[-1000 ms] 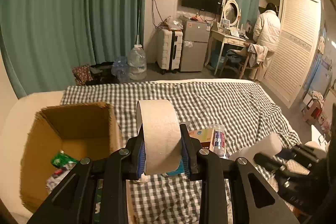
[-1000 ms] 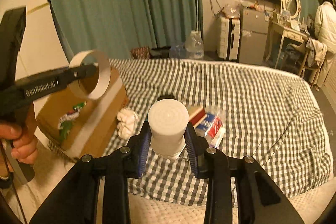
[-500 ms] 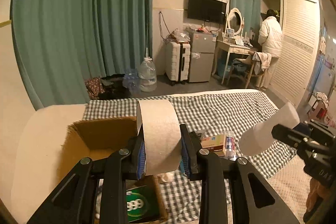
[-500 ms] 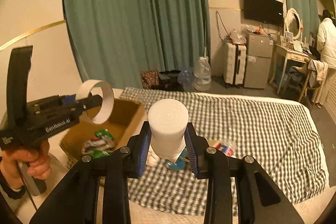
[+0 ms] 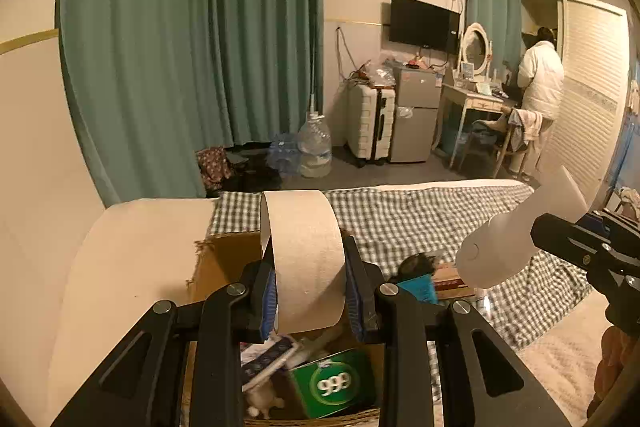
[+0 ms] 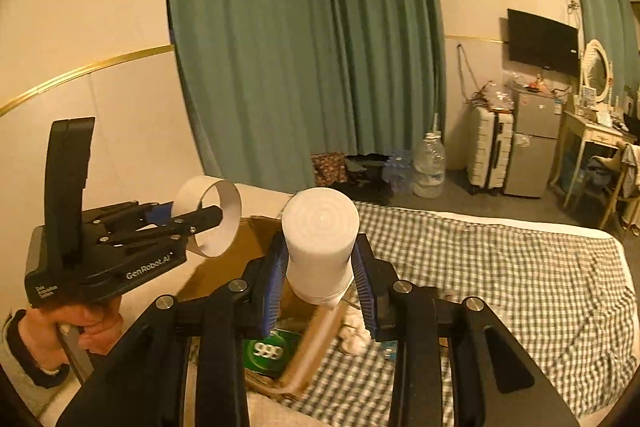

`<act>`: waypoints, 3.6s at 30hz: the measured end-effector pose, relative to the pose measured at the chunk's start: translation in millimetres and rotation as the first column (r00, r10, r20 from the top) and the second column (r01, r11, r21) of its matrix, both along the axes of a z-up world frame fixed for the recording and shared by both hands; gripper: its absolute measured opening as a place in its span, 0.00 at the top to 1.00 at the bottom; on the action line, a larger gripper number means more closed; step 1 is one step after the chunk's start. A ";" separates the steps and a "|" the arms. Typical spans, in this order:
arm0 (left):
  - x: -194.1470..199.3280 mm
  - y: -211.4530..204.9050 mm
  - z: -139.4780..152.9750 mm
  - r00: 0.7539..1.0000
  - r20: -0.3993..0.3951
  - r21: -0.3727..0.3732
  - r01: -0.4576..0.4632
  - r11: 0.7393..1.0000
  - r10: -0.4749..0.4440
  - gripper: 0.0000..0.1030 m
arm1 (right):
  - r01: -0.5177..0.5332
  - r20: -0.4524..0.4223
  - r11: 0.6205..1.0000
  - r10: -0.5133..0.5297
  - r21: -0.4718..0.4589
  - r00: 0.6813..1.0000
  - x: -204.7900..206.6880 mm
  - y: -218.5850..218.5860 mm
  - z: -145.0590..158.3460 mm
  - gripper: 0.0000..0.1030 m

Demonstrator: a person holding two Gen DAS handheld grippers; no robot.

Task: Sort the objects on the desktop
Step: 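Lift the tape roll and white bottle and carry both over the cardboard box, then lower the tape roll and bottle into the box and open both tools, then withdraw both open tools from the box toward the remaining items, then grasp the teal blister pack with the left tool while the right grasps the white toothpaste tube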

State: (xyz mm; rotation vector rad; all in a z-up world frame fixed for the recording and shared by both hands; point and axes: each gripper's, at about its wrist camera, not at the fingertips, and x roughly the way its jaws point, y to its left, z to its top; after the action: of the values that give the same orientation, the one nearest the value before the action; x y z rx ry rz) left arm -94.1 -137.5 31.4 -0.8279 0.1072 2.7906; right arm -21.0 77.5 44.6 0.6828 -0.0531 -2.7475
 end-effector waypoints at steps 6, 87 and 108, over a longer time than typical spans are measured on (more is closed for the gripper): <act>-9.8 -22.5 -13.9 0.999 0.028 0.005 -0.022 1.000 0.022 0.72 | -0.048 0.018 0.999 0.047 0.014 0.999 -16.9 -26.5 -6.9 0.69; 59.4 77.4 43.9 0.998 -0.029 0.100 -0.060 0.993 0.063 0.00 | 0.197 -0.016 0.980 -0.197 0.035 0.980 67.8 108.6 34.0 0.00; 33.7 162.2 -31.6 0.999 0.043 0.035 -0.032 0.999 0.031 0.00 | 0.341 -0.041 0.930 -0.338 0.137 0.940 55.4 180.8 -49.4 0.00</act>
State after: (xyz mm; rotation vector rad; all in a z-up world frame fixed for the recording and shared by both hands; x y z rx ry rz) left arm -60.4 24.7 -0.3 -0.8872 0.0375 2.7935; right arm 34.4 258.3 -4.7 0.7486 0.0321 -3.1143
